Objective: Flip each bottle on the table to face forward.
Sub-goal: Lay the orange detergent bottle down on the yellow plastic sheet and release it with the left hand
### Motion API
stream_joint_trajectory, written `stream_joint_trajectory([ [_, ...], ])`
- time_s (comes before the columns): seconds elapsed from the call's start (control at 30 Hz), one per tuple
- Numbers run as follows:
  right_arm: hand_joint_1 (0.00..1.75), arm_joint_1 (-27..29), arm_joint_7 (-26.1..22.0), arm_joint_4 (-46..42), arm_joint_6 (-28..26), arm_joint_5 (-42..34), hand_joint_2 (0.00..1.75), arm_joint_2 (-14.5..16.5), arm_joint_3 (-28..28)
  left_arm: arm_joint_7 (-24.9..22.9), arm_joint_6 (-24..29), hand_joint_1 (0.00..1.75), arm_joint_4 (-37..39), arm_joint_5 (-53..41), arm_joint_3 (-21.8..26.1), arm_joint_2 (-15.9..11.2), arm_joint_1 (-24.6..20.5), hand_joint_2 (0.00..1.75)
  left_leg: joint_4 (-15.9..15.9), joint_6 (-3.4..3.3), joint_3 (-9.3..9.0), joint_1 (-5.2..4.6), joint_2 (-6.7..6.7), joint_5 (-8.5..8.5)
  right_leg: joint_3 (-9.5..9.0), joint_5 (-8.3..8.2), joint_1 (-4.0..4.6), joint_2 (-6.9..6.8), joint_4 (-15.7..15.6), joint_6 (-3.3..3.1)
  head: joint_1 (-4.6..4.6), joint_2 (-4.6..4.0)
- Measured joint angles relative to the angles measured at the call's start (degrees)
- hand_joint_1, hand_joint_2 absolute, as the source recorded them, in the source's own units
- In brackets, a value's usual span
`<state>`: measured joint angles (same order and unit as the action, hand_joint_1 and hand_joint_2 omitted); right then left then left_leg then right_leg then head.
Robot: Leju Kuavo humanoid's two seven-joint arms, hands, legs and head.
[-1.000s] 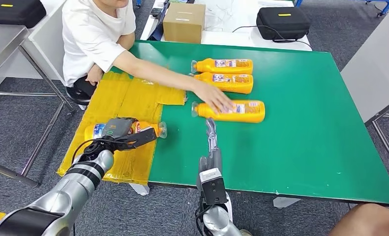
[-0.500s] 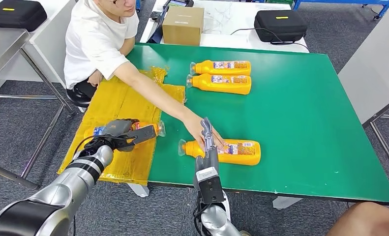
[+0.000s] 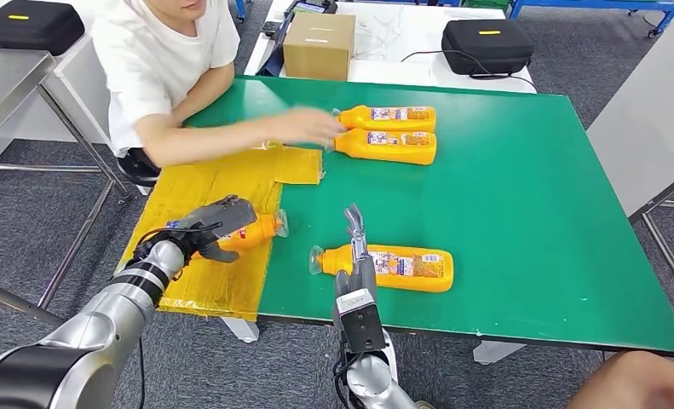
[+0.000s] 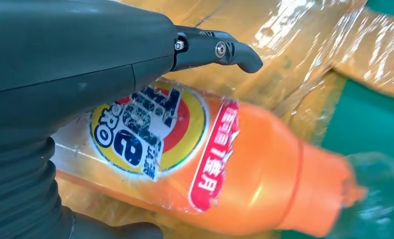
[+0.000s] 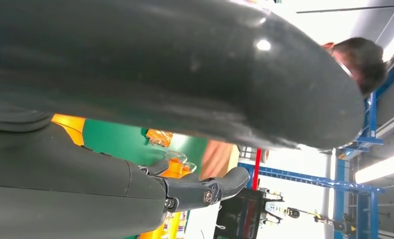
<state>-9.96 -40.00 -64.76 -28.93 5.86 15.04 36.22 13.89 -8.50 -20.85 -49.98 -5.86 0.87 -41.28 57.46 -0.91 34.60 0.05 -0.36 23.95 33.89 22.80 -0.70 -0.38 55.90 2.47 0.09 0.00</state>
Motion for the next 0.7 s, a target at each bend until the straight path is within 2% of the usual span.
stream_joint_trajectory([
  [0.1, 0.0, 0.0, 0.0, 0.0, -0.51, 0.02, 0.0, -0.01, 0.0, 5.54, 0.9, 0.0, -0.5, 3.79, 1.89, 1.18, 0.58, 1.75, 0.01, 0.0, 0.02, 0.0, -0.01, 0.0, 0.03, 0.0, 0.0, 0.0, 0.0, 0.0, 0.01, 0.0],
  [0.2, 0.0, 0.0, 0.0, 0.0, -1.37, 0.22, 0.0, -0.02, 0.0, 10.98, 0.19, 0.0, -2.2, 9.71, 4.4, 3.82, 1.86, 1.75, 0.03, -0.01, 0.15, -0.01, 0.01, -0.01, 0.14, -0.02, -0.01, 0.0, 0.0, 0.01, 0.02, 0.0],
  [0.27, 0.0, 0.0, 0.0, 0.0, -1.96, 0.34, 0.0, -0.02, 0.0, 12.89, -1.06, 0.0, -3.92, 13.45, 6.18, 5.89, 2.68, 1.75, 0.04, -0.02, 0.28, -0.02, 0.02, -0.02, 0.26, -0.05, -0.02, 0.01, -0.01, 0.03, 0.02, 0.0],
  [0.43, 0.0, 0.02, 0.0, 0.0, -2.92, 0.37, 0.0, -0.14, 0.0, 13.91, -2.74, 0.0, -9.43, 18.82, 8.46, 9.77, 3.83, 1.75, 0.06, -0.03, 0.41, -0.05, 0.07, -0.01, 0.42, -0.06, -0.02, 0.03, 0.0, 0.04, 0.01, 0.0],
  [0.7, 0.0, 0.04, 0.0, 0.0, -3.74, 0.37, 0.0, -0.57, 0.0, 13.27, -4.25, 0.0, -17.76, 26.47, 9.16, 12.22, 5.58, 1.75, 0.05, -0.02, 0.59, 0.0, 0.13, -0.01, 0.62, -0.05, 0.02, 0.05, 0.0, 0.03, 0.0, 0.0],
])
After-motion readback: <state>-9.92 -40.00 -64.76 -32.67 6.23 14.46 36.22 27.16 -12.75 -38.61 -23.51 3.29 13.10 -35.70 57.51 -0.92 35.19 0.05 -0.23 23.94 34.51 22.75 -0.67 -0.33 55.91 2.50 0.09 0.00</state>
